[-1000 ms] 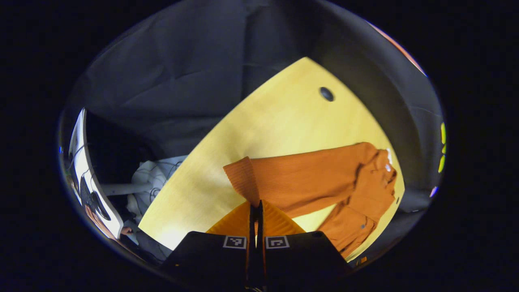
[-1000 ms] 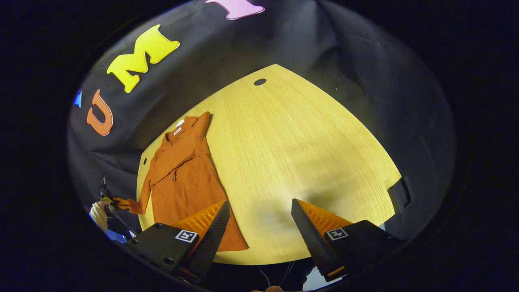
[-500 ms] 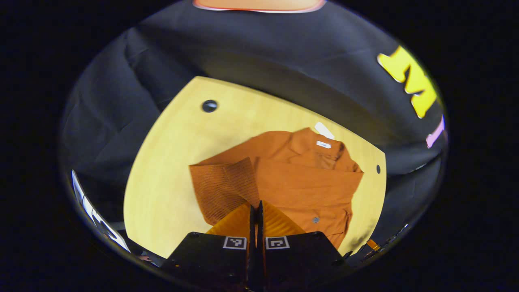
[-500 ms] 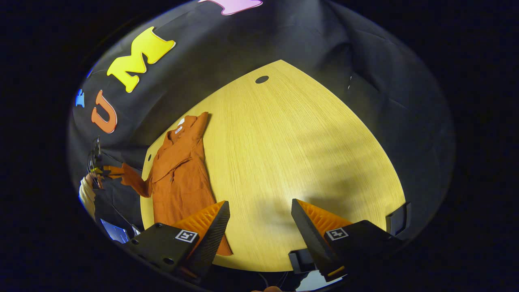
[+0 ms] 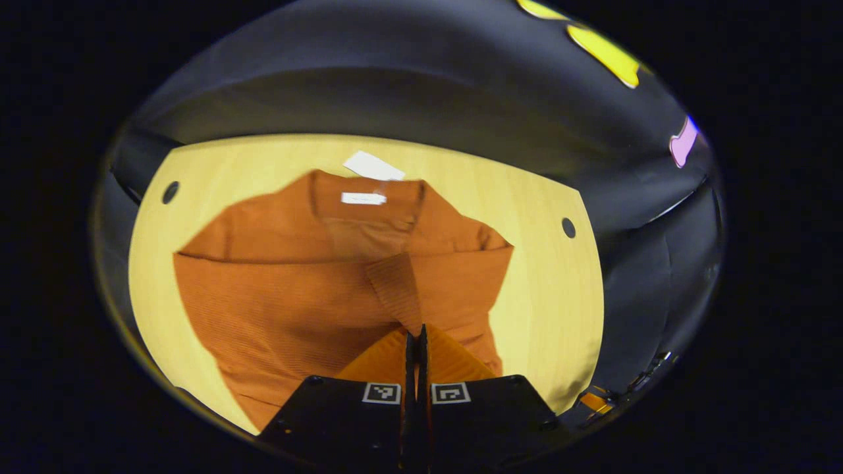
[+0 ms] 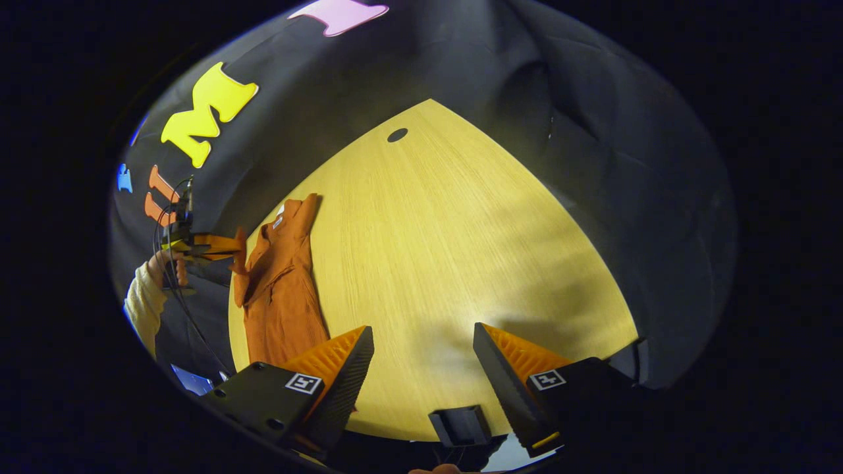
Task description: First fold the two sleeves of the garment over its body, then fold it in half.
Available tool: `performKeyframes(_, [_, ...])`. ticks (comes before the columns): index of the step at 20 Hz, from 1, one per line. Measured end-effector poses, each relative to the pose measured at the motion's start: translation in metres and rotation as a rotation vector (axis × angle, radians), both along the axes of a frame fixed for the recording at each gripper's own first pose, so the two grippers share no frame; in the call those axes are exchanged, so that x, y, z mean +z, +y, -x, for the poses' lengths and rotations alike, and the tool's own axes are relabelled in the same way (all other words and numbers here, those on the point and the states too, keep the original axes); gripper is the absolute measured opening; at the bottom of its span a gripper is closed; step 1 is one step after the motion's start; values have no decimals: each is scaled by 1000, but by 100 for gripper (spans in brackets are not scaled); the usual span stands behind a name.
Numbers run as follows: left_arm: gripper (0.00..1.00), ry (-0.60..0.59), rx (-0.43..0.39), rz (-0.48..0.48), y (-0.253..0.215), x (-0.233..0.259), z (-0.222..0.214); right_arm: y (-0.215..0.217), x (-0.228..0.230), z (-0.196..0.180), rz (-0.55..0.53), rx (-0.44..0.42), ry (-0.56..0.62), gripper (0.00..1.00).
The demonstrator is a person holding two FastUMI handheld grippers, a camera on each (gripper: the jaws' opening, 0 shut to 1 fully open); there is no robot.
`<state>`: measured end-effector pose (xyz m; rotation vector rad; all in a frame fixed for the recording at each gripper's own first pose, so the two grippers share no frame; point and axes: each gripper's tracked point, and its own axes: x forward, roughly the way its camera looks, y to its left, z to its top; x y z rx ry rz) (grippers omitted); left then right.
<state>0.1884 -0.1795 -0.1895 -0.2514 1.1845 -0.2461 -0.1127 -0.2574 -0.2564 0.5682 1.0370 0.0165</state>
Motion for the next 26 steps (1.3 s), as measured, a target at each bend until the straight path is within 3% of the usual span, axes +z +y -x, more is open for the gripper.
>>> performKeyframes(1, [3,4,-8,1,-17,-8,-2,-6,-2,6,3,-9,6,98])
performKeyframes(6, [4,38,-48,-26,-52,-40,-3,-24,-16,29,4,-52,42,98])
performKeyframes(7, [0,37,-52,-3,-60,-39,-2,-23,-17,34,9,-51,50,94])
performKeyframes(9, [38,25,-63,18,-67,-32,1,-22,-21,38,20,-40,60,98])
performKeyframes(11, [79,0,-90,-24,-57,-32,10,-12,-21,35,21,-23,60,94])
performKeyframes(12, [100,-20,-106,-39,-48,-26,16,-5,-19,34,20,-9,58,98])
performKeyframes(14, [100,-38,-131,-61,-27,-22,36,8,-18,28,27,29,50,94])
performKeyframes(16, [100,-48,-134,-68,0,-20,62,27,-20,25,36,76,55,98])
performKeyframes(21, [100,-104,-30,-42,78,-17,113,92,-32,30,16,227,93,98])
performKeyframes(24, [99,-67,16,-69,127,-25,147,130,-42,35,13,306,120,94])
performKeyframes(26, [99,-31,39,-47,150,-28,173,150,-47,40,3,351,133,98])
